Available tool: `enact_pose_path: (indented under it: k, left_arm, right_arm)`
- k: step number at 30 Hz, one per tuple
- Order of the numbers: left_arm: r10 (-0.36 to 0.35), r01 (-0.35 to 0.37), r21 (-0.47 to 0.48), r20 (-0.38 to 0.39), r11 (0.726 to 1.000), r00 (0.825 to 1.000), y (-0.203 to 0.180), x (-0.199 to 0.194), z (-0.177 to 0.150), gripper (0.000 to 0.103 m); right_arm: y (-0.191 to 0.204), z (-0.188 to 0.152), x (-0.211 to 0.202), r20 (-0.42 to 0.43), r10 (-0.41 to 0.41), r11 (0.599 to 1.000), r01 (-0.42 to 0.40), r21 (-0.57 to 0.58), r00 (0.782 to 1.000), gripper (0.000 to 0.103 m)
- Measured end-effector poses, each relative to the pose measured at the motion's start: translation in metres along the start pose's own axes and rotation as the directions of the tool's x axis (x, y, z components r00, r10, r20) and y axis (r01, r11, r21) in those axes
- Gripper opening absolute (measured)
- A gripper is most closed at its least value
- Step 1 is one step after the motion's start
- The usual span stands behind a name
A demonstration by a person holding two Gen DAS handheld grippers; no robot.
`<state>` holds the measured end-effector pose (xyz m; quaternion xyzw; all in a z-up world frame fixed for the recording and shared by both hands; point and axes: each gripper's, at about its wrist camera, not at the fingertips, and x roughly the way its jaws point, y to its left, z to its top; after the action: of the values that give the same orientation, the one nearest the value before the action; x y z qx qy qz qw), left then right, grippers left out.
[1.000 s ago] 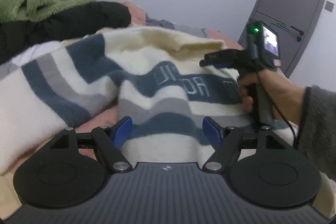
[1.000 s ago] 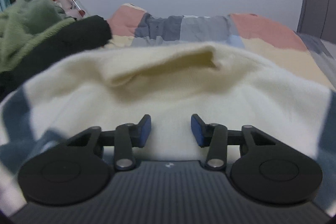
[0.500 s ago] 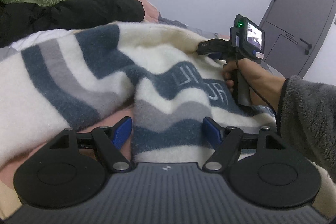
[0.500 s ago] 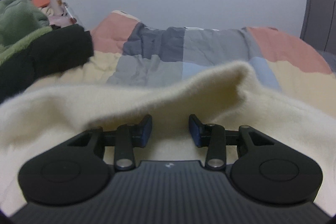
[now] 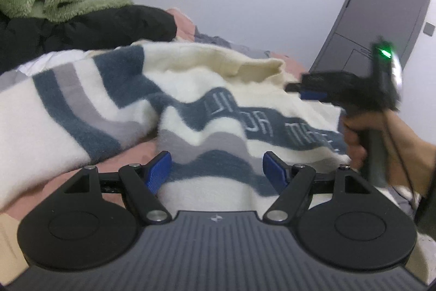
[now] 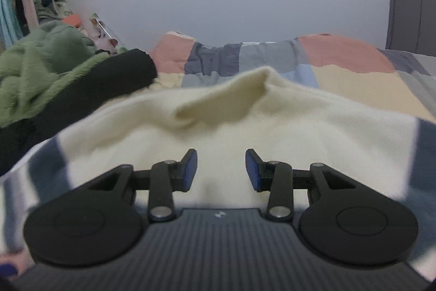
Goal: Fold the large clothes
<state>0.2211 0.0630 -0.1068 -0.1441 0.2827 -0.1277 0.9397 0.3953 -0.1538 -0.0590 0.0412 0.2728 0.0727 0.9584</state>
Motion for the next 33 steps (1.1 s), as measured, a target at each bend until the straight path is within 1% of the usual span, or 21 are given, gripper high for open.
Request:
enact_pose_path:
  k: [4,6,7,10,13,14,15,16,18,20,21,23,24,26,28,30,32,33]
  left_arm:
    - [-0.015,0.015,-0.002,0.001,1.0,1.0,-0.012,-0.016,-0.005,0.078]
    - [-0.017,0.017,-0.014,-0.013,1.0,1.0,-0.016,-0.021,-0.009,0.078]
    - [-0.015,0.015,-0.012,-0.018,1.0,1.0,-0.019,-0.024,-0.011,0.078]
    - [0.0,0.0,0.005,-0.033,1.0,0.999,-0.028,-0.033,-0.016,0.078]
    - [-0.006,0.005,-0.018,-0.051,1.0,0.999,-0.032,-0.044,-0.023,0.078]
    - [-0.004,0.003,-0.03,-0.055,1.0,0.998,-0.032,-0.048,-0.025,0.078]
    - [0.0,-0.003,-0.04,-0.058,0.999,0.998,-0.031,-0.05,-0.026,0.078]
    - [0.008,-0.012,-0.054,-0.065,0.998,0.998,-0.03,-0.053,-0.028,0.078]
    - [0.029,-0.035,-0.081,-0.08,0.996,0.996,-0.026,-0.058,-0.03,0.078]
    - [0.067,-0.077,-0.102,-0.097,0.992,0.993,-0.021,-0.062,-0.033,0.078]
    - [0.086,-0.099,-0.118,-0.104,0.988,0.991,-0.017,-0.064,-0.035,0.078]
    - [0.103,-0.123,-0.173,-0.118,0.977,0.988,-0.008,-0.07,-0.037,0.078]
    - [0.105,-0.128,-0.202,-0.121,0.971,0.987,-0.003,-0.074,-0.037,0.078]
    - [0.106,-0.135,-0.256,-0.123,0.957,0.987,0.005,-0.08,-0.039,0.078]
    - [0.099,-0.13,-0.279,-0.121,0.951,0.988,0.008,-0.084,-0.038,0.078]
    - [0.07,-0.099,-0.29,-0.109,0.952,0.992,0.005,-0.088,-0.036,0.078]
    - [0.013,-0.039,-0.282,-0.095,0.959,0.995,-0.005,-0.09,-0.034,0.078]
    - [-0.019,-0.005,-0.267,-0.088,0.964,0.996,-0.012,-0.092,-0.034,0.077]
  right_arm:
    - [-0.02,-0.021,-0.064,0.017,-0.003,1.0,0.003,0.023,1.0,0.042]
    - [-0.03,-0.031,-0.092,0.023,-0.022,1.0,0.021,0.014,1.0,0.042]
    - [-0.038,-0.036,-0.107,0.033,-0.033,0.999,0.033,0.027,0.999,0.042]
    - [-0.065,-0.049,-0.145,0.052,-0.06,0.992,0.054,0.115,0.997,0.042]
    - [-0.094,-0.063,-0.181,0.067,-0.097,0.982,0.084,0.171,0.993,0.043]
    - [-0.101,-0.068,-0.189,0.063,-0.109,0.978,0.096,0.184,0.992,0.043]
    - [-0.109,-0.073,-0.198,0.048,-0.128,0.973,0.116,0.201,0.991,0.045]
    - [-0.116,-0.078,-0.207,0.025,-0.137,0.968,0.129,0.215,0.99,0.045]
    - [-0.125,-0.091,-0.216,-0.022,-0.129,0.965,0.13,0.226,0.991,0.045]
    - [-0.133,-0.103,-0.221,-0.078,-0.134,0.963,0.148,0.226,0.988,0.045]
    - [-0.137,-0.109,-0.224,-0.1,-0.123,0.961,0.144,0.237,0.987,0.045]
    - [-0.149,-0.116,-0.227,-0.133,-0.061,0.952,0.097,0.291,0.989,0.047]
    - [-0.156,-0.12,-0.227,-0.154,-0.021,0.94,0.072,0.333,0.988,0.053]
    - [-0.167,-0.128,-0.225,-0.178,0.047,0.908,0.033,0.418,0.983,0.062]
    - [-0.171,-0.134,-0.219,-0.184,0.118,0.876,-0.015,0.481,0.976,0.063]
    - [-0.168,-0.139,-0.21,-0.215,0.172,0.859,-0.04,0.51,0.961,0.063]
    - [-0.161,-0.142,-0.204,-0.243,0.209,0.863,-0.061,0.502,0.947,0.063]
    - [-0.156,-0.141,-0.204,-0.244,0.214,0.87,-0.071,0.488,0.946,0.063]
